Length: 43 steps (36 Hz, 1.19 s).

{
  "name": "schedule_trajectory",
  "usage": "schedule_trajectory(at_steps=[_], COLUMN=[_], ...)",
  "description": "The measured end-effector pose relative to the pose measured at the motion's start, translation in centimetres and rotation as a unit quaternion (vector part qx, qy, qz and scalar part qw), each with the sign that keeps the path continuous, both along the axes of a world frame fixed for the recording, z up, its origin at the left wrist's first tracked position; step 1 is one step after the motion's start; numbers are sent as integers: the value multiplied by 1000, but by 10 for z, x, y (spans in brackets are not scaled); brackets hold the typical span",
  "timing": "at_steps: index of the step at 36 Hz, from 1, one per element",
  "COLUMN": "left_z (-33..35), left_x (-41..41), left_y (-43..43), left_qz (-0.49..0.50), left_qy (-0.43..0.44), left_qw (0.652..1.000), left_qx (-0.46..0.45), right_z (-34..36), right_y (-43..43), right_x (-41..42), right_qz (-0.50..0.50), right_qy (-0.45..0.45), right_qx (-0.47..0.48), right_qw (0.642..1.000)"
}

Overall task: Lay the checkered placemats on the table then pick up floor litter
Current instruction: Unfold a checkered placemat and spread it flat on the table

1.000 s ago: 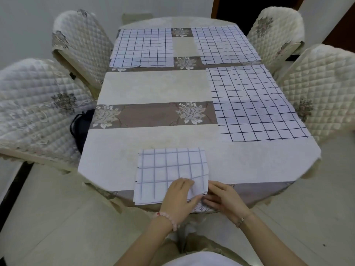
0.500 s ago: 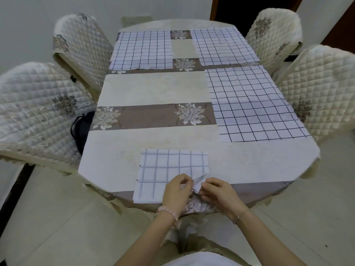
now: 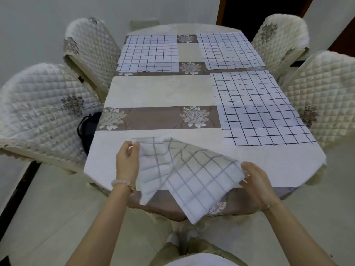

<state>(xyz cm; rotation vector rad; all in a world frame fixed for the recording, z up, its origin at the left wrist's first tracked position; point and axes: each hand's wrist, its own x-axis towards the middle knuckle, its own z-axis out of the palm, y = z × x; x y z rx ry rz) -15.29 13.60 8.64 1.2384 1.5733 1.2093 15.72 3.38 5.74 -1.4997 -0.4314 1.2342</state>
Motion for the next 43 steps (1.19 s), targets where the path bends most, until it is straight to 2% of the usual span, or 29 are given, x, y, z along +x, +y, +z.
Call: schedule_trajectory(at_steps=[4,10,16,20,23,27,33,37,41,43], left_z=[8,11,-6,-21,-34,-47,-57,-57,-55,-54], left_x=[-8,-14,-22,-28,-35,-44,-54,-54,-46,-43], left_y=[7,15,18,17,9,-6,-28,-41,-48,-49], left_qz=[8,23,-12,-59,-84,-93,-109,-185,-150,-117], left_qy=[48,89,104,56,41,-31,-109,-152,-153,-170], left_qw=[998,994,995,989,974,955,933,906,922,929], left_qx=[39,65,-9,-121,-206,-281,-325,-348,-324,-306], right_z=[10,21,9,-3,-12,-20,-31,-36,-35,-31], right_y=[16,43,58,61,61,60,63,64,64,63], right_x=[11,14,13,13,18,28,42,46,48,44], right_qz=[14,-12,-8,-27,-36,-43,-42,-37,9,57], right_qy=[-52,-186,-237,-241,-248,-249,-278,-290,-320,-371], right_qx=[25,33,20,-7,-22,-38,-72,-91,-114,-134], right_qw=[998,982,971,970,968,967,957,952,941,917])
